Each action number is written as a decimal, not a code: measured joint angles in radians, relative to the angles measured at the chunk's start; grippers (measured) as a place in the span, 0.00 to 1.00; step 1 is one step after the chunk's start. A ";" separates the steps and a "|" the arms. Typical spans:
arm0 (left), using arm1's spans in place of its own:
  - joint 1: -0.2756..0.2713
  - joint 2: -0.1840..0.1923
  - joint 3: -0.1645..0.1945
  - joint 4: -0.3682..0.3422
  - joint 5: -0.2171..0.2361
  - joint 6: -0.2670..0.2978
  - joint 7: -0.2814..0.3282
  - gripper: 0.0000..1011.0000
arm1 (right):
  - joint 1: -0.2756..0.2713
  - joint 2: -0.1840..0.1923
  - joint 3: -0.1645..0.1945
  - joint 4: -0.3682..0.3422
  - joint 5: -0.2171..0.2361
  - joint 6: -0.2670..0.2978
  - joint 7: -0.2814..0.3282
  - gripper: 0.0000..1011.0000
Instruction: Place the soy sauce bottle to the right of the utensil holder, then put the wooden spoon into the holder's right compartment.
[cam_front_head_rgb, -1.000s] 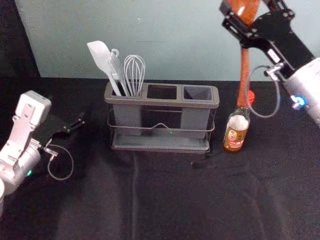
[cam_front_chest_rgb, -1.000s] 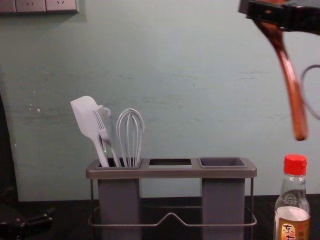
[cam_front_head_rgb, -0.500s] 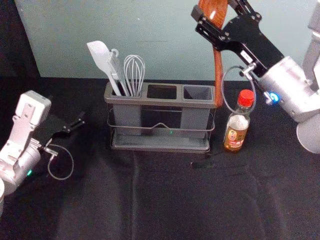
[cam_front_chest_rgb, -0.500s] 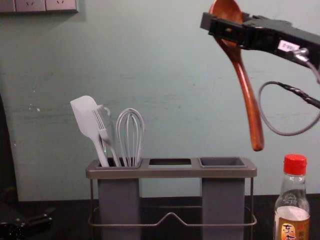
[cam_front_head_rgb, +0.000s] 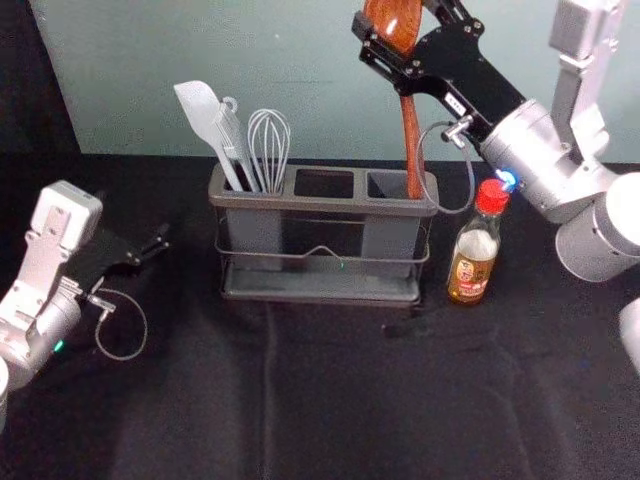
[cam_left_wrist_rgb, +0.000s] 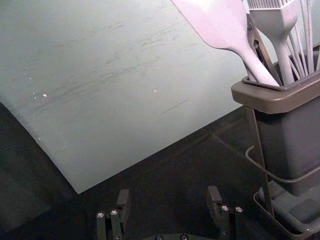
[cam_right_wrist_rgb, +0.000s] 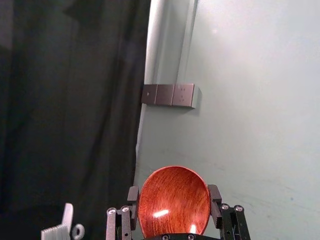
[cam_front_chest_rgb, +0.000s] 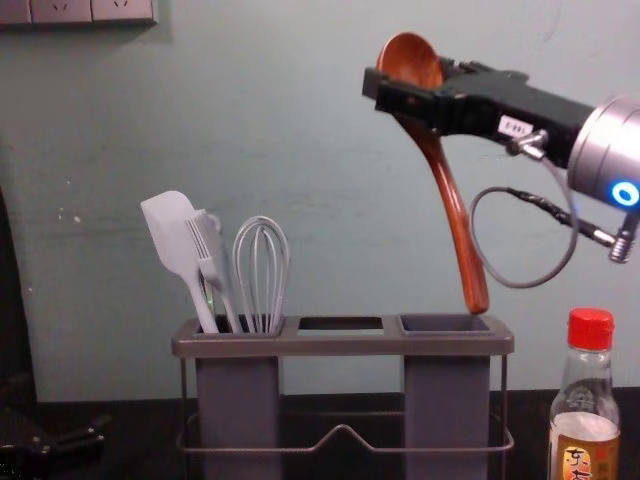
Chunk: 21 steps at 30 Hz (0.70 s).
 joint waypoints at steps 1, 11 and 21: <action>0.000 0.000 0.000 0.000 0.000 0.000 0.000 0.99 | 0.004 -0.002 -0.002 0.008 -0.004 -0.002 -0.001 0.83; 0.000 0.000 0.000 0.000 0.000 0.000 0.000 0.99 | 0.047 -0.027 -0.015 0.094 -0.038 -0.026 -0.001 0.83; 0.000 0.000 0.000 0.000 0.000 0.000 0.000 0.99 | 0.080 -0.046 -0.016 0.168 -0.051 -0.044 0.011 0.83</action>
